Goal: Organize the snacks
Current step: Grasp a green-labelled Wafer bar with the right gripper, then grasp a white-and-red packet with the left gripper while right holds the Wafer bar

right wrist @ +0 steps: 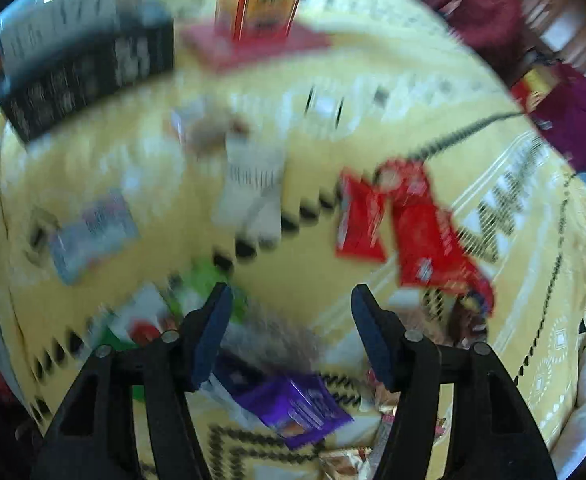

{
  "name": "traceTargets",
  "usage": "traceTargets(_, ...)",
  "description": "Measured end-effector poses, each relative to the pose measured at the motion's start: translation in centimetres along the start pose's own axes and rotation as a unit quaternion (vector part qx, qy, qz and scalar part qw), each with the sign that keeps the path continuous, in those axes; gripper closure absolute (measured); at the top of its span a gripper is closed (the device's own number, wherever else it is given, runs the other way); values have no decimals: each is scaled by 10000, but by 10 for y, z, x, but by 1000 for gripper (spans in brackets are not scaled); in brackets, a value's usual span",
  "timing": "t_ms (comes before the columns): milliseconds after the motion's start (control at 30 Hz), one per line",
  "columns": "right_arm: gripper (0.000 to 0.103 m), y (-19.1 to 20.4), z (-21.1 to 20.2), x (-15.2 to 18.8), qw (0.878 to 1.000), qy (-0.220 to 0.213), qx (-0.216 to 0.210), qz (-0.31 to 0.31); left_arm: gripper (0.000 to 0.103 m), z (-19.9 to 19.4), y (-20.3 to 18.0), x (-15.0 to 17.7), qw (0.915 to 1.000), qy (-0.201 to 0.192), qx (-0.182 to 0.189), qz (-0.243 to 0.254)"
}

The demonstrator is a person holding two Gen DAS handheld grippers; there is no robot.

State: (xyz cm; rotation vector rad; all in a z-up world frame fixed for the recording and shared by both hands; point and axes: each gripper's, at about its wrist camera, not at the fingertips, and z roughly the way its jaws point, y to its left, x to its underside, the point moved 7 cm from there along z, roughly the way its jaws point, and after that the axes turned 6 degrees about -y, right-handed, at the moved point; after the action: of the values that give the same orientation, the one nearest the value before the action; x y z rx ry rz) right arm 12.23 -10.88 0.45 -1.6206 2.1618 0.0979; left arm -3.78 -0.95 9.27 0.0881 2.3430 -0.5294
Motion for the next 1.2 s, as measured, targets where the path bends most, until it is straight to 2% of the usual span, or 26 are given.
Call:
traceTargets(133, 38, 6, -7, 16, 9989, 210, -323, -272, 2, 4, 3, 0, 10000, 20, 20, -25)
traceTargets(267, 38, 20, 20, 13, 9949, 424, -214, -894, 2, 6, 3, -2, 9999, 6, 104, -135)
traceTargets(333, 38, 26, 32, 9, 9946, 387, -244, -932, 2, 5, 3, -1, 9998, 23, 95, -151)
traceTargets(433, 48, 32, 48, 5, 9966, 357, -329, -672, 2, 5, 4, 0, 9999, 61, 56, -117)
traceTargets(533, 55, 17, 30, -1, 9984, -173, -432, 316, 2, 7, 2, 0, 10000, 53, 31, -57)
traceTargets(567, 56, 5, 11, -2, 9938, -523, -469, 866, 2, 9, 0, -1, 10000, 47, 53, -35)
traceTargets(633, 57, -10, -21, 0, 9816, -999, -482, 1557, 3, 19, -7, -3, 9999, 59, 118, 50)
traceTargets(700, 57, -27, -75, 12, 9537, -1639, -531, 2467, 3, 40, -19, -5, 9991, 153, 327, 209)
traceTargets(733, 57, -29, -90, 18, 9439, -1789, -563, 2717, 4, 58, -28, -5, 9979, 267, 484, 329)
traceTargets(767, 57, -31, -114, 35, 9276, -1972, -555, 3123, 8, 70, -32, -3, 9970, 348, 556, 418)
traceTargets(800, 57, -29, -127, 49, 9199, -1983, -474, 3349, 12, 88, -37, 0, 9956, 467, 601, 552)
traceTargets(833, 57, -27, -132, 61, 9179, -1914, -360, 3457, 20, 110, -39, 5, 9941, 650, 553, 671)
traceTargets(867, 57, -21, -137, 86, 9169, -1743, -91, 3591, 26, 123, -41, 9, 9932, 755, 532, 713)
traceTargets(900, 57, -17, -135, 104, 9140, -1597, -1, 3731, 30, 142, -41, 15, 9914, 923, 573, 727)
traceTargets(933, 57, -14, -131, 116, 9098, -1482, -23, 3878, 38, 156, -39, 19, 9900, 1075, 602, 687)
traceTargets(967, 57, -8, -121, 142, 9007, -1272, -90, 4152, 40, 173, -35, 24, 9882, 1257, 601, 635)
traceTargets(1067, 57, 1, -92, 180, 8918, -773, -100, 4456, 40, 190, -33, 33, 9851, 1408, 578, 801)
traceTargets(1200, 58, 9, -66, 202, 8942, -457, -109, 4453, 40, 189, -33, 27, 9856, 1336, 627, 821)
